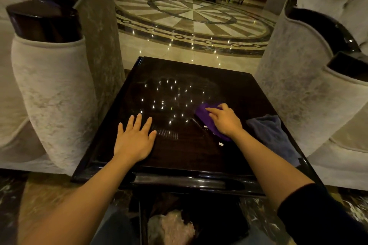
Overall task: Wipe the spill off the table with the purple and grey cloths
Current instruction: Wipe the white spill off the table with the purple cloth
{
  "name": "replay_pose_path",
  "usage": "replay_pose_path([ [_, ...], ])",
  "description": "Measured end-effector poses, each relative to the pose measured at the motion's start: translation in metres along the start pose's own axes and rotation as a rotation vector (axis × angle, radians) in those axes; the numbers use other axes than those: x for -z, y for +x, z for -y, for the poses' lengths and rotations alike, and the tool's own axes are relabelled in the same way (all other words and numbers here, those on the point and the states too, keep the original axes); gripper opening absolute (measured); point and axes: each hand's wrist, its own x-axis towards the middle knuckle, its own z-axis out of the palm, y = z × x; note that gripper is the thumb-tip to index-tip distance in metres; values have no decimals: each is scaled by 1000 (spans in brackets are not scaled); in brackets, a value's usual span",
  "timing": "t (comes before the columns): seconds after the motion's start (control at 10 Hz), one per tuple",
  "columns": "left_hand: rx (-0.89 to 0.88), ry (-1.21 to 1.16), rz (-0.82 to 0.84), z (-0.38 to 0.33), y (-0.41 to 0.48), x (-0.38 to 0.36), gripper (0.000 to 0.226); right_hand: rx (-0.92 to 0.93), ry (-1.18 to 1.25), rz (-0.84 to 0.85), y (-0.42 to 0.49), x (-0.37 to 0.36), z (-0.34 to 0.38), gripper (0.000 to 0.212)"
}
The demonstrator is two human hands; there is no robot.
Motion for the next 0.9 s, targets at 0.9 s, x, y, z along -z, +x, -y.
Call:
replay_pose_path([
  [0.9, 12, -22, 31, 2, 2, 1, 54, 801, 6, 118, -191, -6, 50, 27],
])
